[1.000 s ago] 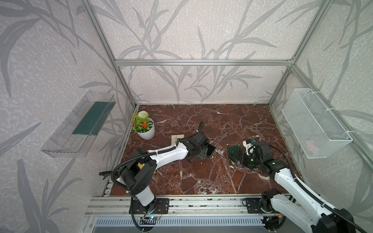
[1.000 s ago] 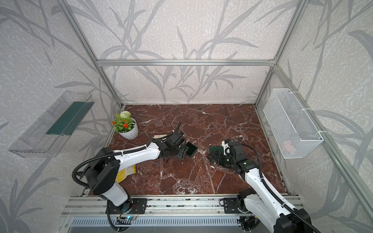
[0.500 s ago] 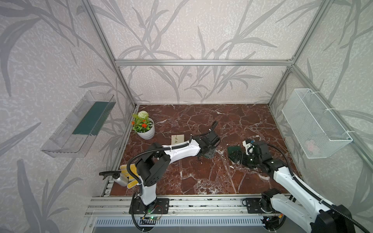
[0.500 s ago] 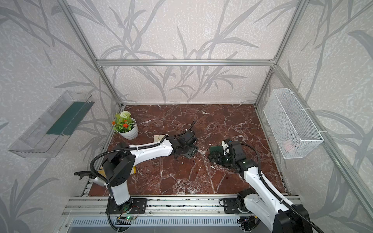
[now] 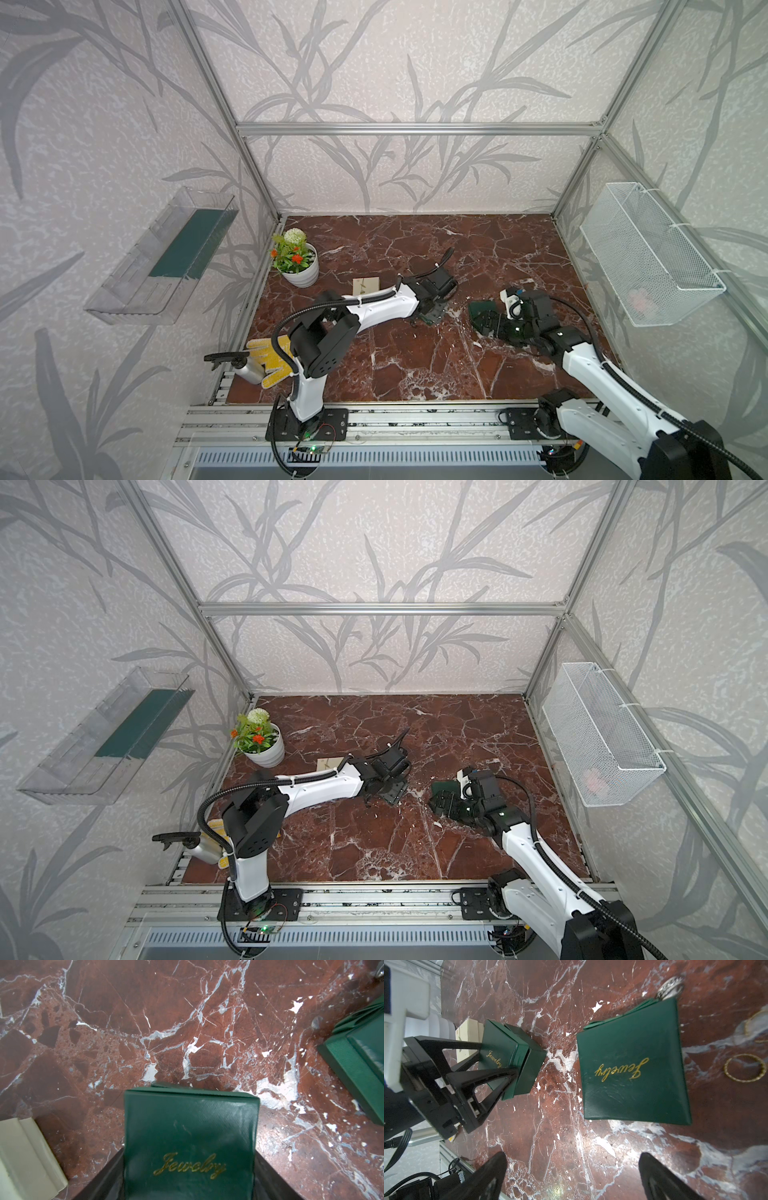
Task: Take the rings out of the lift-off lid box
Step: Close the lid on the jewelry box.
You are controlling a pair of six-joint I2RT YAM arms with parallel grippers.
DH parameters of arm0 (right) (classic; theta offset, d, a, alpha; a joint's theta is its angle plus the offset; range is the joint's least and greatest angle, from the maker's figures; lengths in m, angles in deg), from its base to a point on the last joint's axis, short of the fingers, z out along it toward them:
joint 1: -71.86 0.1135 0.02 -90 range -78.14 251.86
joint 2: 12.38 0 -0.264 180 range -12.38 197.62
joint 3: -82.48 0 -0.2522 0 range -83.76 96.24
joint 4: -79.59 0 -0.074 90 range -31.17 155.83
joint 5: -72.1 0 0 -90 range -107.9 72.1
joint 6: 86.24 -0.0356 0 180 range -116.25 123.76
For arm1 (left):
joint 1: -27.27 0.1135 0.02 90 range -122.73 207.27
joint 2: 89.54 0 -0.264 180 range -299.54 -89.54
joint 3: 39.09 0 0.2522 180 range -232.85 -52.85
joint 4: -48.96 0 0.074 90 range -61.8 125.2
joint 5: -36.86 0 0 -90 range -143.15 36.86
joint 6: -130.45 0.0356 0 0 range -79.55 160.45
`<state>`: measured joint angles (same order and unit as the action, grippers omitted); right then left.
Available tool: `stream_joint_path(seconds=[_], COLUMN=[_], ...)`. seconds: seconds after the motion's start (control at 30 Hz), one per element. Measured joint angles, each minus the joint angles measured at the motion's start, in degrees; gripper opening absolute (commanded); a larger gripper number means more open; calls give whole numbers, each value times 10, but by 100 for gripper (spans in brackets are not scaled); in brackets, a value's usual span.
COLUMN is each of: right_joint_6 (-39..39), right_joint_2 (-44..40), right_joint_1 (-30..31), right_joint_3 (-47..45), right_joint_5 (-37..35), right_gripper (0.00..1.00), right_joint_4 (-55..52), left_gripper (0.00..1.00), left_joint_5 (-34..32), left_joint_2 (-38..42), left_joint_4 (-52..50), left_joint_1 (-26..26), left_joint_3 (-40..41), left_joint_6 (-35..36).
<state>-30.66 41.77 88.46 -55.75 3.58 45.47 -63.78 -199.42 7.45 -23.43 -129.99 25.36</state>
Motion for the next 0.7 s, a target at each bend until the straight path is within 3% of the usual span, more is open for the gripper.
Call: stream_joint_path(seconds=[0.7], right_joint_6=[0], right_joint_2=[24], right_joint_1=[0], right_joint_3=[4], right_joint_5=[-1], right_gripper=[99], right_joint_4=[-10], left_gripper=[84], left_joint_5=[3], left_joint_2=[0], left_joint_4=[29], left_joint_1=[-1], left_joint_3=[13], left_joint_6=[0])
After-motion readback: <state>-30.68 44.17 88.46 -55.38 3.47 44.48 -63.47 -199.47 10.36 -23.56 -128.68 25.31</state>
